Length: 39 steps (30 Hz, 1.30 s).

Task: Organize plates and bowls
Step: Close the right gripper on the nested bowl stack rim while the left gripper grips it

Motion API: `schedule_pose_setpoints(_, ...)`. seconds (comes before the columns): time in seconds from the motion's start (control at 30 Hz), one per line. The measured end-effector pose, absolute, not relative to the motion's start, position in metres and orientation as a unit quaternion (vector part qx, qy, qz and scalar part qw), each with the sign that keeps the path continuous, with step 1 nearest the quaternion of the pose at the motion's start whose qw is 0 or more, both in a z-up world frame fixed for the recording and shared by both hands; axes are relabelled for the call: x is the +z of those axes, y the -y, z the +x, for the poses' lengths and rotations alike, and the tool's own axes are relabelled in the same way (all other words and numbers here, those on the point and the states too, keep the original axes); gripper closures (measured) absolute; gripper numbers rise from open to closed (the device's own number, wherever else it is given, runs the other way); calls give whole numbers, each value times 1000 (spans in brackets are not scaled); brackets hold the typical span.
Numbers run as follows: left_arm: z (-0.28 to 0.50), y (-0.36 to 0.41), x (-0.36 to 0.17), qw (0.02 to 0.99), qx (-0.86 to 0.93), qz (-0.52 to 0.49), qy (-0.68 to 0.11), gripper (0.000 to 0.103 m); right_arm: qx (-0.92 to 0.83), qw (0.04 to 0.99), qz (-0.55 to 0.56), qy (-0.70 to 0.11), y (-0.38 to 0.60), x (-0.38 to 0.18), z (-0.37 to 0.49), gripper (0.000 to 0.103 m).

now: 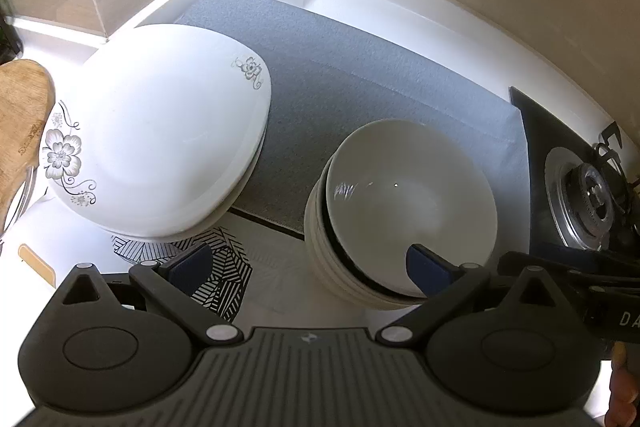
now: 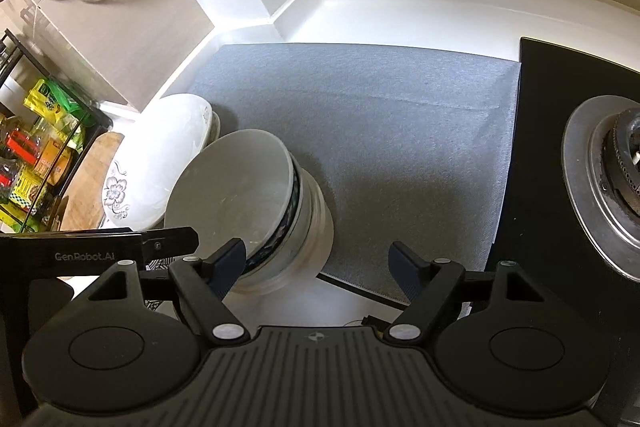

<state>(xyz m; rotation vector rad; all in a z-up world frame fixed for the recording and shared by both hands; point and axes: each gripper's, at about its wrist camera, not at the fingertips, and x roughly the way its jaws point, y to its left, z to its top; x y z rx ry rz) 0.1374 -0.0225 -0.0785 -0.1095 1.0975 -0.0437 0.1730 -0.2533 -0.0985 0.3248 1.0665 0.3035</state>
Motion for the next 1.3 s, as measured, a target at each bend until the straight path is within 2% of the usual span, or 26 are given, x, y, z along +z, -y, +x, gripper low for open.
schedule_pose_setpoints(0.6, 166, 10, -81, 850, -23, -58, -523, 0, 136, 838, 151, -506, 239, -101, 186, 22)
schedule_pose_setpoints(1.13, 205, 2, -136, 800, -55, -112, -587, 0, 110, 795, 181, -569, 230, -150, 225, 22)
schedule_pose_setpoints(1.3, 211, -9, -147, 783, -62, -163, -597, 0, 107, 786, 191, -578, 231, -158, 233, 20)
